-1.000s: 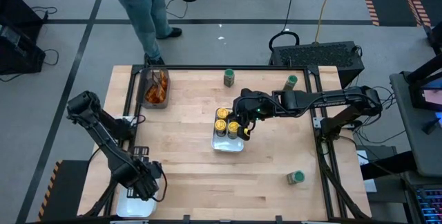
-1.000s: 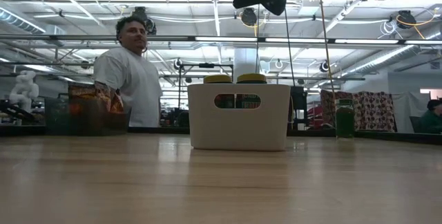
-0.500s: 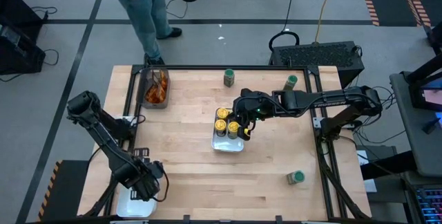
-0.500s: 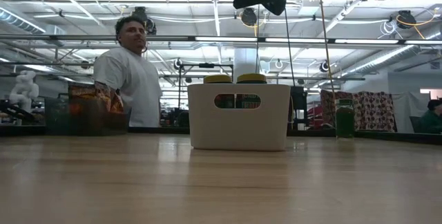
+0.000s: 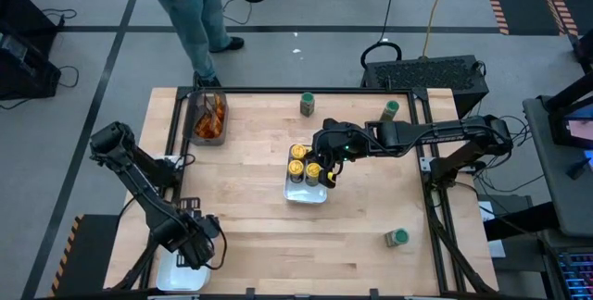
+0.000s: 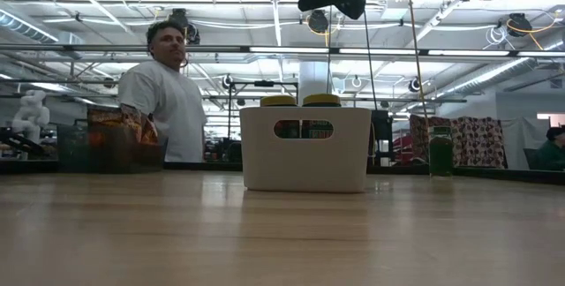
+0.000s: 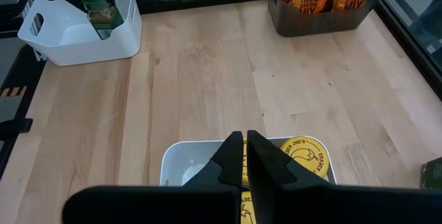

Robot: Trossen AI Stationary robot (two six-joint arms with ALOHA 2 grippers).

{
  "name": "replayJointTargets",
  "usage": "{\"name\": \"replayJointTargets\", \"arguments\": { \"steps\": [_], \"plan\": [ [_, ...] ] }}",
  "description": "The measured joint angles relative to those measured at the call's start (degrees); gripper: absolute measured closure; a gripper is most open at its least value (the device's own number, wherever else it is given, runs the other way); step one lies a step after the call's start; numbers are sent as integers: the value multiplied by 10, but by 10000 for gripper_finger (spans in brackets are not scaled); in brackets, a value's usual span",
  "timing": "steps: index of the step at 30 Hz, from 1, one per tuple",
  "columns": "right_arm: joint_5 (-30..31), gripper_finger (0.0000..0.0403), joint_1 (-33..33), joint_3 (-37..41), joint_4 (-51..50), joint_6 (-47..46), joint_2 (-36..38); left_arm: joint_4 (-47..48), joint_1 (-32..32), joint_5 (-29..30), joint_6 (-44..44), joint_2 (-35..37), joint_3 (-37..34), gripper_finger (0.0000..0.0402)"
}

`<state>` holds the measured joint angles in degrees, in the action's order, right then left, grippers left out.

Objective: Sort spices by type
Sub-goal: Put the middle left green spice bottle into the bottom white bin

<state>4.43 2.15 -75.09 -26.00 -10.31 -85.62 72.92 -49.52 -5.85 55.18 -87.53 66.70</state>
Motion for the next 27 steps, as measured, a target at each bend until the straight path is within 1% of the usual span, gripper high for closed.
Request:
{"name": "replayJointTargets", "arguments": {
  "steps": [13, 23, 27],
  "plan": [
    [0, 403, 0, 0, 0, 5, 0, 1, 0, -8, -5, 0, 0, 160],
    [0, 403, 0, 0, 0, 5, 0, 8, 0, -33, -32, 0, 0, 160],
    [0, 403, 0, 0, 0, 5, 0, 15, 0, -29, -32, 13, 0, 159]
  ]
}}
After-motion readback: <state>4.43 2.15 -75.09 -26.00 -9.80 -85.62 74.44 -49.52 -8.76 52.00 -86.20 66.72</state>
